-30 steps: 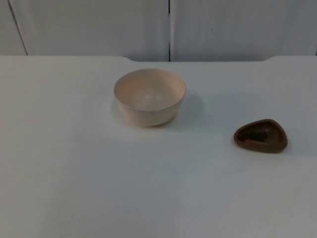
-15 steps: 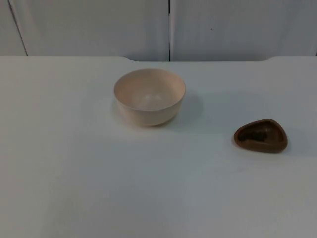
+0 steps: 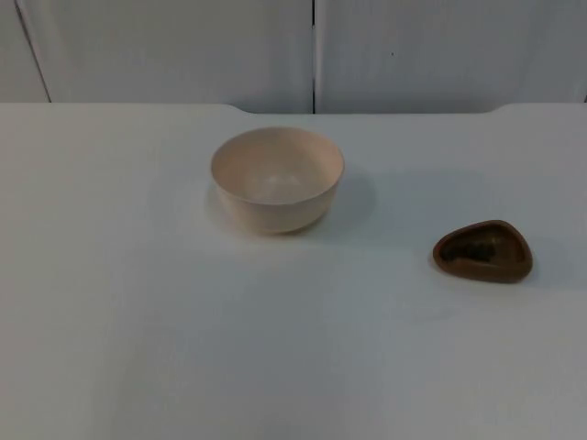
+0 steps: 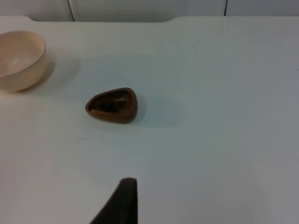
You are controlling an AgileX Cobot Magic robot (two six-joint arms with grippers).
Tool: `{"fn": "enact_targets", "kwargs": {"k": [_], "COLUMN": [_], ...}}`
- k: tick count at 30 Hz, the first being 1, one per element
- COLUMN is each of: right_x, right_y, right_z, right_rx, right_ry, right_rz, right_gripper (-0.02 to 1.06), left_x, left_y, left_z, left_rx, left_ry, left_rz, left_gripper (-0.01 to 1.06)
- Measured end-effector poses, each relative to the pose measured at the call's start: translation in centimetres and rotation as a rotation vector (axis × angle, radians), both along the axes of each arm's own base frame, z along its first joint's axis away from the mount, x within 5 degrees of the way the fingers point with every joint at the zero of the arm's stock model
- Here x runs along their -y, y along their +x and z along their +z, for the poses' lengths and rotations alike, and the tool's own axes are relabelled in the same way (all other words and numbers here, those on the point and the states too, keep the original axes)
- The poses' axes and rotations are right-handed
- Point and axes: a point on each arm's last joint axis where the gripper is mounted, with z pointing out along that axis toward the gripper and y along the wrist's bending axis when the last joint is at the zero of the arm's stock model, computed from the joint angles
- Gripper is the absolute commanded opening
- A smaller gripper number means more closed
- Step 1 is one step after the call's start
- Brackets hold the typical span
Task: Pick up the bowl with the left hand and pour the coffee beans from the cup into the bowl with the right hand.
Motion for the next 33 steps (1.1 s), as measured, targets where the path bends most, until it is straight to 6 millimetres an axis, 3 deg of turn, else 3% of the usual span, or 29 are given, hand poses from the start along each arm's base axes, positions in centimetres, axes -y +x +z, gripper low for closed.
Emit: {"fn": "enact_targets", "kwargs": {"k": [15,33], "right_x": [0.0,0.0], "right_y": [0.0,0.0], "right_z": [0.0,0.0], "right_rx": [0.0,0.0], "right_ry": [0.0,0.0], "right_rz": [0.0,0.0], "right_gripper": [1.05,1.05], "left_x": [-0.1,0.7], "left_y": [4.7,7.6], "left_z": [0.8,1.9], "left_rx": [-0.038,-0.007], "left_ry": [-0.007,-0.084], "left_rz": [-0.012,-0.09], "left_gripper": [1.05,1.05]}}
